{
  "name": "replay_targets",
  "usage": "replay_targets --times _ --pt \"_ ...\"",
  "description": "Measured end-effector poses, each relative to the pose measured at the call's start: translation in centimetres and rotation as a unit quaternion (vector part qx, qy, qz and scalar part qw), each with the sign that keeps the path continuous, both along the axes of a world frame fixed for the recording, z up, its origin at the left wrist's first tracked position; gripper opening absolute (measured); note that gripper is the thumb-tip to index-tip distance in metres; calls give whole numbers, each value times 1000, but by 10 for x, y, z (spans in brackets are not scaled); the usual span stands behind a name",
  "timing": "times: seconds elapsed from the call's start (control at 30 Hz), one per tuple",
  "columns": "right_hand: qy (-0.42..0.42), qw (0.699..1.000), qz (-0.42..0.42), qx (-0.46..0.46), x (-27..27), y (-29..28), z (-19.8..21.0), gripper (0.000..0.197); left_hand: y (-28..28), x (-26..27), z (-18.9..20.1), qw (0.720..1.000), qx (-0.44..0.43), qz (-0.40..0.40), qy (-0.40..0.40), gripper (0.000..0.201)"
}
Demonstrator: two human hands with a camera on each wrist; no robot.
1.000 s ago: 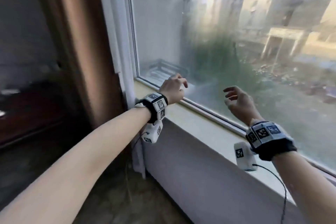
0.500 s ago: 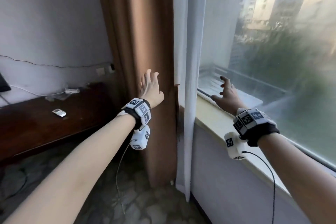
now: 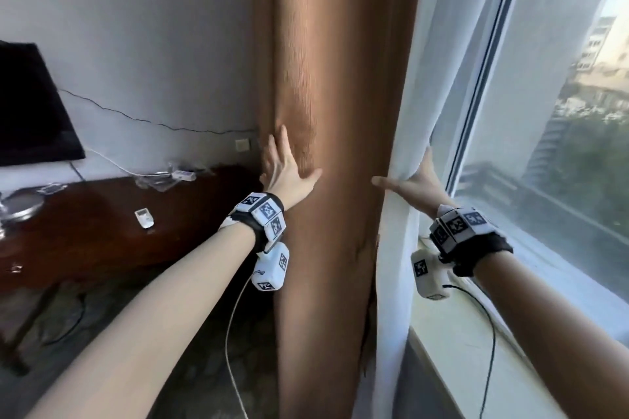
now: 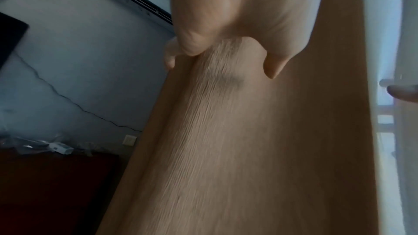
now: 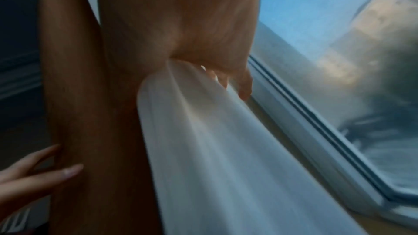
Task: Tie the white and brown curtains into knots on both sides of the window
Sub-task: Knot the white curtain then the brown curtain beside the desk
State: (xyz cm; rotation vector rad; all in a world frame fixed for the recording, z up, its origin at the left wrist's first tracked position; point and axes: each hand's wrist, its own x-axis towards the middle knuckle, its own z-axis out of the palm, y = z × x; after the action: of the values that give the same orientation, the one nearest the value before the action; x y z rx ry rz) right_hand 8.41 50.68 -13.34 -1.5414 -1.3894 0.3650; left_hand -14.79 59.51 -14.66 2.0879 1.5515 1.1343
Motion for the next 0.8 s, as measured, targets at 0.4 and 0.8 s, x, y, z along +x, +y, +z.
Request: replay_targets --times 0.4,0.8 --pt "46 994 71 -73 -7 238 4 55 198 0 -3 999 -13 38 -14 56" --pt "-32 998 -7 -58 -39 498 45 24 485 -20 25 999 -12 -34 -27 46"
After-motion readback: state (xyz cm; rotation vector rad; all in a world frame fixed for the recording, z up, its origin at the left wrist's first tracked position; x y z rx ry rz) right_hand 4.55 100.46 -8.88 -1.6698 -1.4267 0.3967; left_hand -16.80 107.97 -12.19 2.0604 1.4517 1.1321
